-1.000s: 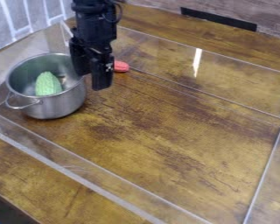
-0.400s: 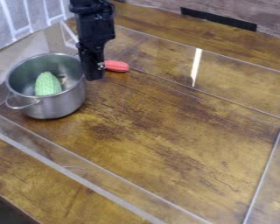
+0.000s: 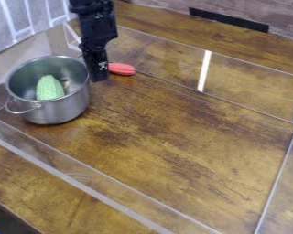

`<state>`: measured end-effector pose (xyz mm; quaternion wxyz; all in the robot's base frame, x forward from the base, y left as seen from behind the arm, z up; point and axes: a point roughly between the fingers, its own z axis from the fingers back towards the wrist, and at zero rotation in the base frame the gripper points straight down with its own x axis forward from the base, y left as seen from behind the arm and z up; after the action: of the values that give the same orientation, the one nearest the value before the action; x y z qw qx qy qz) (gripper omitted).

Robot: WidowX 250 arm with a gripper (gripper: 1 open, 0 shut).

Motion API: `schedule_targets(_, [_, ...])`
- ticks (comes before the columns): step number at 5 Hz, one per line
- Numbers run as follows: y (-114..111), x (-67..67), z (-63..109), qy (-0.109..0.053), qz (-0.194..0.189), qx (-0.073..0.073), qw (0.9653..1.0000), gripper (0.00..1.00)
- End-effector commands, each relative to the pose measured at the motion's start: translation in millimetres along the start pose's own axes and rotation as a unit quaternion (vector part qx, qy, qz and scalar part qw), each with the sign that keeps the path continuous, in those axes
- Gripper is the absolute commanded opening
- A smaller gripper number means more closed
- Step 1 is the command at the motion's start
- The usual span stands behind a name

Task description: Move the orange spoon to the left

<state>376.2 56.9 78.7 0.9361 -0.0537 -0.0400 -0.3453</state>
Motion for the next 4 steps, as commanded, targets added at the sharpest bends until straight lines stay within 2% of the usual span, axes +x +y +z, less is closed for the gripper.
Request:
schedule_targets(1, [7.6, 4.6, 18.2, -0.031, -0.013, 0.015, 0.9993, 0.00])
schedule_targets(4, [12.7, 4.6, 9.4, -0.042, -0.039, -0.011, 0.9983, 0.00])
